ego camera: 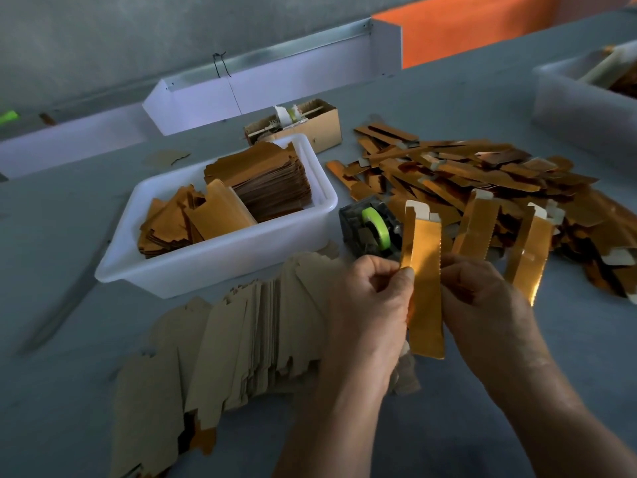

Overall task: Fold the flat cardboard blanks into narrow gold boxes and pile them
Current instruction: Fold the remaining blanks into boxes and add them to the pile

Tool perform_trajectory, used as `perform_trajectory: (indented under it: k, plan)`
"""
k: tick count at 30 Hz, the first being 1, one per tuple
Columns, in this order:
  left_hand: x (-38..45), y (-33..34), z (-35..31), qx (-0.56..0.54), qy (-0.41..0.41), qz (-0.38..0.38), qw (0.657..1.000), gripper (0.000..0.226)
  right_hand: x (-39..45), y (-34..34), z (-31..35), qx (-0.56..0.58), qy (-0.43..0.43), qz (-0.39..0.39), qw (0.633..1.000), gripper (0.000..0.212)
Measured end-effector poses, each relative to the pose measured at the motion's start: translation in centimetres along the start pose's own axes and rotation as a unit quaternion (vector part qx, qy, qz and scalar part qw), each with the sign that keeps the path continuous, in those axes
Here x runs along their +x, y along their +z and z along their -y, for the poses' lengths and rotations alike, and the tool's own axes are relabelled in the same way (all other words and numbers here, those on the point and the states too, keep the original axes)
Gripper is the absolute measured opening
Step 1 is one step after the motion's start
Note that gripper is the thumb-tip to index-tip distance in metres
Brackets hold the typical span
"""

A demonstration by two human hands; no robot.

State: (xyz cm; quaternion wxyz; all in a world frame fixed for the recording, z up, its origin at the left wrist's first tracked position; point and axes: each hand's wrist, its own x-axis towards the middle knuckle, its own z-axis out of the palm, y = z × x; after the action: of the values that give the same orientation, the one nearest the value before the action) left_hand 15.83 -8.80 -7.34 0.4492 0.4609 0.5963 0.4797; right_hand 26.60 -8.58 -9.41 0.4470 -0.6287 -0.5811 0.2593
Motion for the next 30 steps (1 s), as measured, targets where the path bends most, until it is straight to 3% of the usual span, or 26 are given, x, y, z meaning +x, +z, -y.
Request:
perform_trajectory:
  k: [3, 5, 8, 11, 12, 14, 19, 25, 30]
  plan:
    - [0.1, 0.2, 0.1, 0.012, -0.005, -0.008, 1.0, 0.012, 0.2, -0.1, 0.2, -0.139, -0.077, -0.014, 0.987, 0.013]
    - [0.0, 0.1, -0.1, 0.016, -0.013, -0.005, 1.0, 0.012, -0.1, -0.1, 0.2, -0.169, -0.083, -0.005, 0.982, 0.014]
    - [0.1, -0.3, -0.6, 0.035, -0.022, 0.014, 0.999, 0.012, -0.6, -1.0, 0.3, -0.104, -0.074, -0.016, 0.992, 0.004]
    - [-0.1, -1.1, -1.0, 0.04, -0.02, 0.022, 0.999, 0.007, -1.0, -2.7, -0.1, 0.047, 0.019, 0.013, 0.999, 0.01]
    - [-0.4, -1.4, -1.1, 0.03, -0.023, 0.028, 0.999, 0.006, -1.0, -3.3, 0.2, 0.126, 0.055, 0.035, 0.99, 0.003]
    - [-1.1, -1.9, -1.4, 0.011, -0.029, 0.043, 0.999, 0.007, -1.0, -4.3, 0.9, 0.221, 0.062, 0.095, 0.969, 0.014]
    - [-2.5, -2.6, -1.8, -0.041, -0.049, 0.057, 0.996, 0.003, -0.9, -4.2, 2.0, 0.219, -0.025, 0.189, 0.957, 0.021]
    - [-2.9, -2.8, -1.8, -0.054, -0.062, 0.062, 0.995, 0.004, -1.0, -3.5, 2.6, 0.208, -0.042, 0.186, 0.959, 0.021]
    - [-2.9, -3.1, -1.7, -0.048, -0.05, 0.069, 0.995, 0.004, -1.1, -3.4, 2.7, 0.128, -0.062, 0.191, 0.971, 0.029]
